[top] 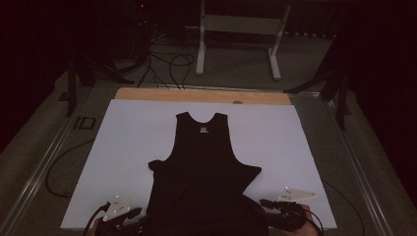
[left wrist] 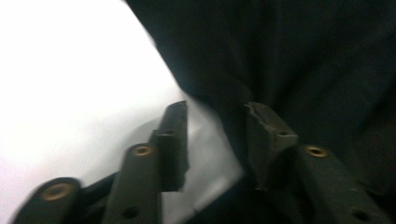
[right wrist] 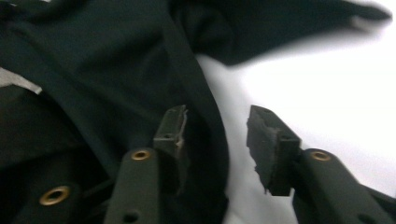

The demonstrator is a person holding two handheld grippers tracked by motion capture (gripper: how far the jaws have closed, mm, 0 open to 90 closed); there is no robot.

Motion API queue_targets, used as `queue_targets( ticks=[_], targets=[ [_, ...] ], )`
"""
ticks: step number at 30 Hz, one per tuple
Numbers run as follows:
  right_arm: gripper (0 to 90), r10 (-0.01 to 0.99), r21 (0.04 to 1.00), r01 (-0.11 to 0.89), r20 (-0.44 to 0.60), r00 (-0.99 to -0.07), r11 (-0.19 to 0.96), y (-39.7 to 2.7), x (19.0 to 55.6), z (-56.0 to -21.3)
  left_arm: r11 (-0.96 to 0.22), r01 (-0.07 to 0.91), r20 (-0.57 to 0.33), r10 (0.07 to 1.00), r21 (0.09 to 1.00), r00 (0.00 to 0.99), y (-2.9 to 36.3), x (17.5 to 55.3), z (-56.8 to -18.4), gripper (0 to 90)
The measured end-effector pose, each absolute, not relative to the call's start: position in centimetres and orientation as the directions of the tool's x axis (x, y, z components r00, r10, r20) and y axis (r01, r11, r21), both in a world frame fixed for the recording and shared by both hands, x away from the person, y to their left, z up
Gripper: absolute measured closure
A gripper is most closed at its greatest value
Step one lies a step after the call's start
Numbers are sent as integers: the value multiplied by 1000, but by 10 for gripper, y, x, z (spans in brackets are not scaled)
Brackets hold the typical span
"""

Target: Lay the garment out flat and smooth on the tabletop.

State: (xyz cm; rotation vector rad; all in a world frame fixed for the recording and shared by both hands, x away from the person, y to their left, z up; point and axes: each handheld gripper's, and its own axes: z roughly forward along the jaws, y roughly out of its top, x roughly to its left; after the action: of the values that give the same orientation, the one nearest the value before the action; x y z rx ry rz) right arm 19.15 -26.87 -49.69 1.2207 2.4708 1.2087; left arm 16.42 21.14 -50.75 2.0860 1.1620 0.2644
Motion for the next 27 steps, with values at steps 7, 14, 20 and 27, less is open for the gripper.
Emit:
queue_targets(
  ticks=[7,14,20,27],
  targets=[
    [539,688,779,507,138,-713,369,-244,203,-486,-308,605,-117,821,734,559,203,191,-505,510],
    [649,666,791,481,129,-735,377,-224,217,-483,-296,582,-118,815,758,568,195,207,-504,495],
    [829,668,776,488,119,-735,399,-216,221,-483,-430,584,-58,770,688,635,174,211,-516,538],
    [872,693,777,508,131,-709,372,-229,215,-480,-488,563,2,757,667,654,166,207,-516,865]
  ],
)
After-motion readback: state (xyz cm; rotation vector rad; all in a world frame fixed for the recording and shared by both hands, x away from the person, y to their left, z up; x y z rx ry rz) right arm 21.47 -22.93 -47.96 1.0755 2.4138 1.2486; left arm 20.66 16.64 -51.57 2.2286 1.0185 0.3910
